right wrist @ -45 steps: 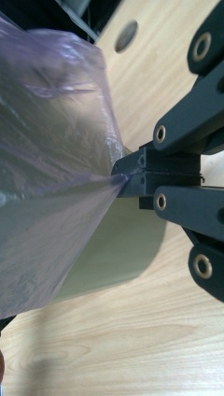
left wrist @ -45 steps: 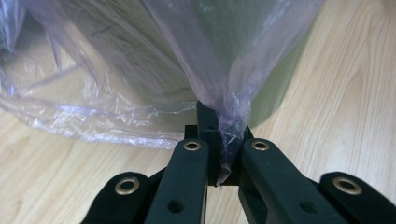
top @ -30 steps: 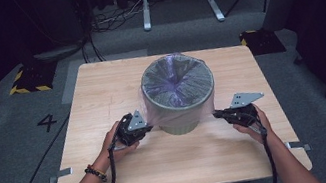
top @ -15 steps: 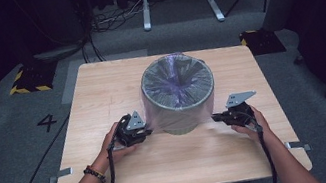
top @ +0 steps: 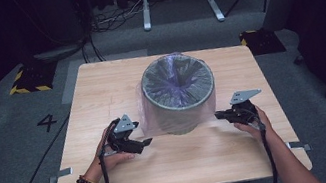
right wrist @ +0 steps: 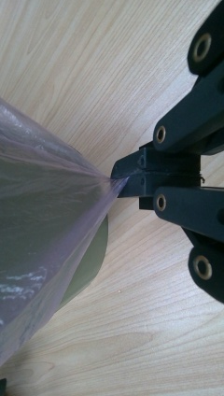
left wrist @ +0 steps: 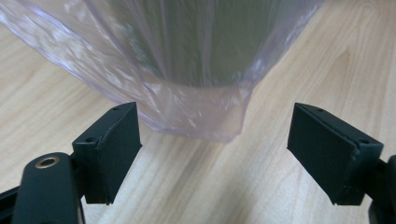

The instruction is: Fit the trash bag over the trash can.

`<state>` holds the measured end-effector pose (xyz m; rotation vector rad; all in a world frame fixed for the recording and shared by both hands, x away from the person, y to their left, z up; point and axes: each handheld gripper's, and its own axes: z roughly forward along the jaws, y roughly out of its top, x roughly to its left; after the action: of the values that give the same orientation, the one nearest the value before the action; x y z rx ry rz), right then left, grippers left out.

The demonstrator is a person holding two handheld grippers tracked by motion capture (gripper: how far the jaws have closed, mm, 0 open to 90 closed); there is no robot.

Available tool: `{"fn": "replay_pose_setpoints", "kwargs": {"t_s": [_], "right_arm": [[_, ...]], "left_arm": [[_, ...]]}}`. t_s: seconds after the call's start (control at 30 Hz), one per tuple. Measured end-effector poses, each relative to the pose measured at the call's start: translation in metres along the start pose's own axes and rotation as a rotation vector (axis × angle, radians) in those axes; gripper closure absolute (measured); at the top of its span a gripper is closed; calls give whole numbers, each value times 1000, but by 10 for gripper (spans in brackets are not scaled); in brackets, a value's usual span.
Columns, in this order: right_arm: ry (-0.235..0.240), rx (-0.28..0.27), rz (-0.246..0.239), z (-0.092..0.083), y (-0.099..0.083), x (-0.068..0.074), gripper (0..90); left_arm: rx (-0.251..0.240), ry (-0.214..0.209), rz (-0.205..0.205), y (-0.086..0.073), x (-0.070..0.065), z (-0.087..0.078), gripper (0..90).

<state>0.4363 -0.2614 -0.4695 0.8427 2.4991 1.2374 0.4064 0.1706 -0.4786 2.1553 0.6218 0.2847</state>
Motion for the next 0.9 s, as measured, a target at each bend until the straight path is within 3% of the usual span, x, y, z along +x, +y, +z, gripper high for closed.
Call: {"fn": "replay_pose_setpoints", "kwargs": {"t_s": [0.03,0.27,0.37,0.4,0.53,0.67,0.73,0.77,0.9], "right_arm": [[-2,6,4,1,0,0,900],[-9,-19,0,-6,0,0,783],[-12,-65,20,-15,0,-1,656],[-7,-76,25,-21,-1,-2,567],[-2,-92,28,-28,-3,-1,476],[-13,-115,38,-38,-8,-1,303],[-10,-130,43,-40,-8,-1,290],[-20,-157,63,-44,-10,-2,240],[-23,-204,74,-52,-8,-1,220]], "left_arm": [[2,1,11,-1,-1,2,335],[29,8,-4,-5,2,2,183],[59,42,-19,-8,3,-2,160],[68,45,-19,-10,3,-2,159],[90,53,-19,-19,2,-8,159],[110,55,-34,-30,3,-11,163],[112,55,-36,-31,3,-12,163],[110,56,-30,-33,3,-12,163],[110,51,-36,-34,4,-12,163]]}}
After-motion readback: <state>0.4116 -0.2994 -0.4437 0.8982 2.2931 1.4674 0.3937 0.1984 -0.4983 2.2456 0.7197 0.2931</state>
